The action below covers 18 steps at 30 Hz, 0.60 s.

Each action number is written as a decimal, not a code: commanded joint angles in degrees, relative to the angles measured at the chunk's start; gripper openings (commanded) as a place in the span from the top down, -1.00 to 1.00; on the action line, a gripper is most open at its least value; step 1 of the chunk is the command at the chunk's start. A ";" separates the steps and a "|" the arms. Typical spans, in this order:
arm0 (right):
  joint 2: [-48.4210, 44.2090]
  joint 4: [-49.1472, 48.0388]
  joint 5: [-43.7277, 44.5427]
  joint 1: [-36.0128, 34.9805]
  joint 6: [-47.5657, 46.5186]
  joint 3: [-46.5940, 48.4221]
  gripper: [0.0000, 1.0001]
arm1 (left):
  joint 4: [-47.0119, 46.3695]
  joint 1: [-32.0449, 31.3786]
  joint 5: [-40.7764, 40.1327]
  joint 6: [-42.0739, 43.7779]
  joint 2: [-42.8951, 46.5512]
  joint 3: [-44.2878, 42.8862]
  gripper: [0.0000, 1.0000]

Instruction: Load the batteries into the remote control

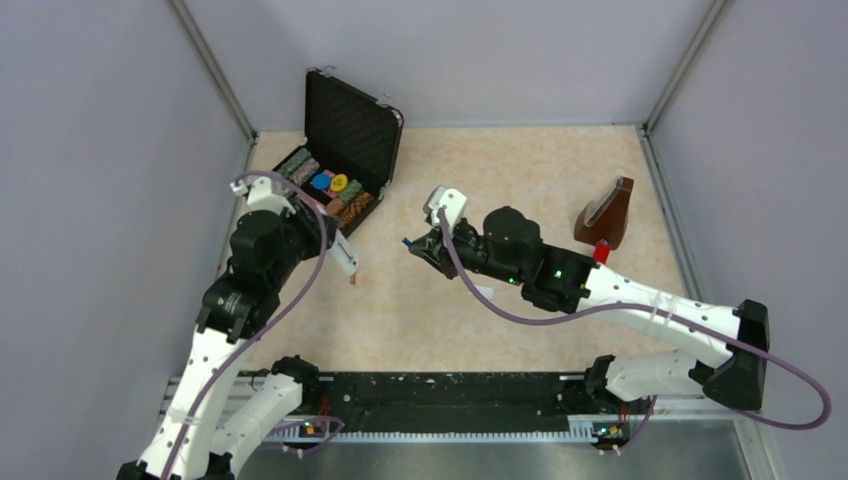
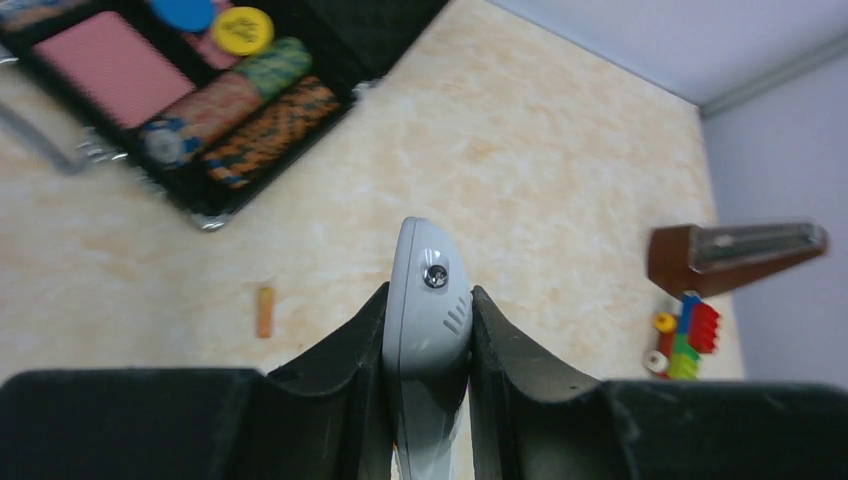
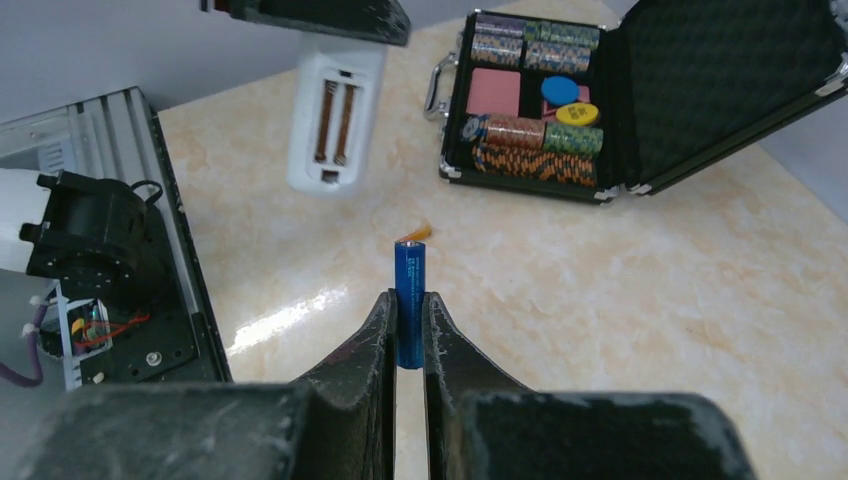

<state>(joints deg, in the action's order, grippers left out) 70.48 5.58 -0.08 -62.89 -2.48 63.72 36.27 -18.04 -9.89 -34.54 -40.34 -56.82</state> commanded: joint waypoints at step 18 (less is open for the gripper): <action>-1.34 -4.38 10.32 -0.30 14.34 3.71 0.94 | -35.64 0.14 37.92 -16.69 -20.38 0.03 1.00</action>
<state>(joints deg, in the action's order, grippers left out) 68.16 4.25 6.59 -62.89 4.82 64.20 10.83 -18.04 24.08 -42.70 -60.07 -57.39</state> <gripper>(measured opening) 0.078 0.315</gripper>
